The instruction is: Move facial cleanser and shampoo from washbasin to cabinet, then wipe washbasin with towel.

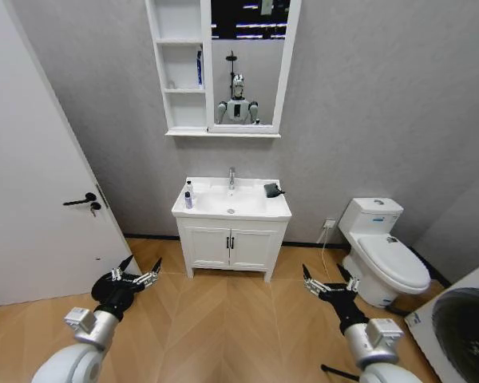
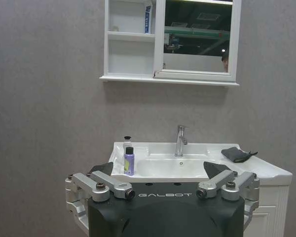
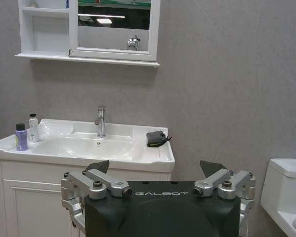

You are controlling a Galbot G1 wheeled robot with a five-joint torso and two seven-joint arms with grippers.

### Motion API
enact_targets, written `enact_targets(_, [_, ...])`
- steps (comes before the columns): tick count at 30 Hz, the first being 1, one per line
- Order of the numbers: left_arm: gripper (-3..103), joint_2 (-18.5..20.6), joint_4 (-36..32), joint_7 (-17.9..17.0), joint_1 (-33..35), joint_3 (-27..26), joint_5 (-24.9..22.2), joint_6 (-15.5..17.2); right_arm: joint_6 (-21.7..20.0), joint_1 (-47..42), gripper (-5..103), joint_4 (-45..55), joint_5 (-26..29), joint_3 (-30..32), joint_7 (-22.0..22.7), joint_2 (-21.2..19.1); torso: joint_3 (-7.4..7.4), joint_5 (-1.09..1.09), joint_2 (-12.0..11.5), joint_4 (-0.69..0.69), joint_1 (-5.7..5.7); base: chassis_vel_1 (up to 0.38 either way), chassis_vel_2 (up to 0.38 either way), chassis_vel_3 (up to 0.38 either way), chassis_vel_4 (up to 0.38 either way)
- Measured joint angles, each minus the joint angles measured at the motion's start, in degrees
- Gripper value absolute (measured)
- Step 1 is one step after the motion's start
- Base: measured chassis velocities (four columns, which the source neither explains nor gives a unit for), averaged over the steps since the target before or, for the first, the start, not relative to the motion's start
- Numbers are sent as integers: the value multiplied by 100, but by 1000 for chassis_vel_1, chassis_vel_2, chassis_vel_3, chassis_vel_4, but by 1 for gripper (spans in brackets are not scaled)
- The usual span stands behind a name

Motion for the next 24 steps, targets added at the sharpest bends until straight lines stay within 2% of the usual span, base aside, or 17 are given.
enact_targets(17, [100, -16, -14, 7, 14, -12, -5, -12, 49, -27, 100, -51, -12, 30, -67, -25, -1, 0, 1, 0, -1, 0, 0, 0, 0])
enact_targets(24, [100, -48, -12, 30, 39, -9, 15, -32, 50, -20, 100, -53, -32, 10, -102, -30, 0, 0, 1, 1, -1, -90, 85, 94, -99])
